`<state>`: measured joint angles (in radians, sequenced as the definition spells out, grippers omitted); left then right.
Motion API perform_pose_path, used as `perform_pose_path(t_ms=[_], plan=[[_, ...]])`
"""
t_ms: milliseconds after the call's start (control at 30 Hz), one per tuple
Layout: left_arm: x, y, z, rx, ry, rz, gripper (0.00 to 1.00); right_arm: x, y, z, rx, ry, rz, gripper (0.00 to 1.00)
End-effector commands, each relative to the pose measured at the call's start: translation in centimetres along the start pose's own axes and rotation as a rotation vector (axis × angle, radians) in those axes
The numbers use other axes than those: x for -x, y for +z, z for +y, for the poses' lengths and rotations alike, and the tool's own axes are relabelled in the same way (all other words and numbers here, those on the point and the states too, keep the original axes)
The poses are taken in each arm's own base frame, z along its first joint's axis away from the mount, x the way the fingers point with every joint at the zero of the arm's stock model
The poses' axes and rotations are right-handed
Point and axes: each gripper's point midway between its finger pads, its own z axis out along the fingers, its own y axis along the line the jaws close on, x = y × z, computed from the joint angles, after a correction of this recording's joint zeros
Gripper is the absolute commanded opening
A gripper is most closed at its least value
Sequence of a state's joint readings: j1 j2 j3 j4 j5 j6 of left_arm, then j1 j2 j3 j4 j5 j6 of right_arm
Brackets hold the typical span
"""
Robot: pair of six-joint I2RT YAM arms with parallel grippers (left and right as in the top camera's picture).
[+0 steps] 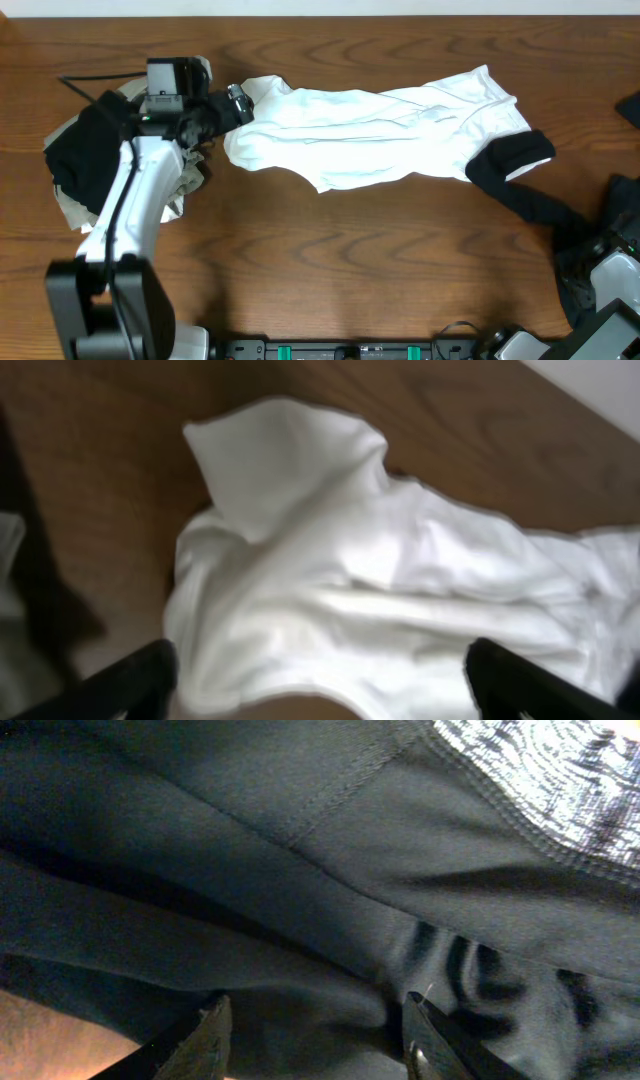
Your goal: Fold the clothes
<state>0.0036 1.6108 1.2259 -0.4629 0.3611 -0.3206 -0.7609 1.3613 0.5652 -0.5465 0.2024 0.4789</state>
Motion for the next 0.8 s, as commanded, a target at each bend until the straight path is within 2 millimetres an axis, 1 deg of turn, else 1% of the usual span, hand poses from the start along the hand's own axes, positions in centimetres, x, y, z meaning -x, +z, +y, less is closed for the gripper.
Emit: perform_pose_path(t_ms=[0, 67, 133, 233, 333, 400, 500, 567, 633, 767], plan=[[-1.5, -2.1, -2.7, -0.081, 0.043, 0.053, 0.98, -0.4, 0.2, 0.8, 0.050, -0.038, 0.020, 0.54], [-3.9, -2.2, -3.5, -0.090, 0.043, 0.139, 0.98, -0.3, 0.2, 1.3, 0.079, -0.055, 0.019, 0.55], [-6.6, -1.9, -4.2, -0.080, 0.054, 0.229, 0.98, -0.3, 0.2, 1.3, 0.079, -0.054, 0.019, 0.55], [-10.1, -0.8, -5.3, -0.069, 0.029, 0.328, 0.98, -0.4, 0.2, 1.4, 0.085, -0.055, 0.022, 0.55], [-13.6, 0.8, -6.6, -0.048, -0.053, 0.408, 0.98, -0.4, 0.2, 1.5, 0.087, -0.055, 0.023, 0.56], [-15.5, 1.8, -7.3, -0.026, -0.117, 0.448, 0.98, -0.5, 0.2, 1.6, 0.096, -0.054, 0.027, 0.56], [-17.9, 3.4, -7.7, 0.018, -0.225, 0.499, 0.98, -0.5, 0.2, 1.7, 0.099, -0.055, 0.029, 0.56], [-19.2, 4.6, -7.6, 0.052, -0.301, 0.524, 0.98, -0.5, 0.1, 1.7, 0.103, -0.055, 0.030, 0.56], [-20.2, 5.8, -7.6, 0.079, -0.361, 0.541, 0.98, -0.6, 0.1, 1.8, 0.106, -0.055, 0.032, 0.56], [-21.4, 8.3, -8.0, 0.096, -0.428, 0.551, 0.98, -0.7, 0.1, 2.0, 0.120, -0.055, 0.038, 0.56]])
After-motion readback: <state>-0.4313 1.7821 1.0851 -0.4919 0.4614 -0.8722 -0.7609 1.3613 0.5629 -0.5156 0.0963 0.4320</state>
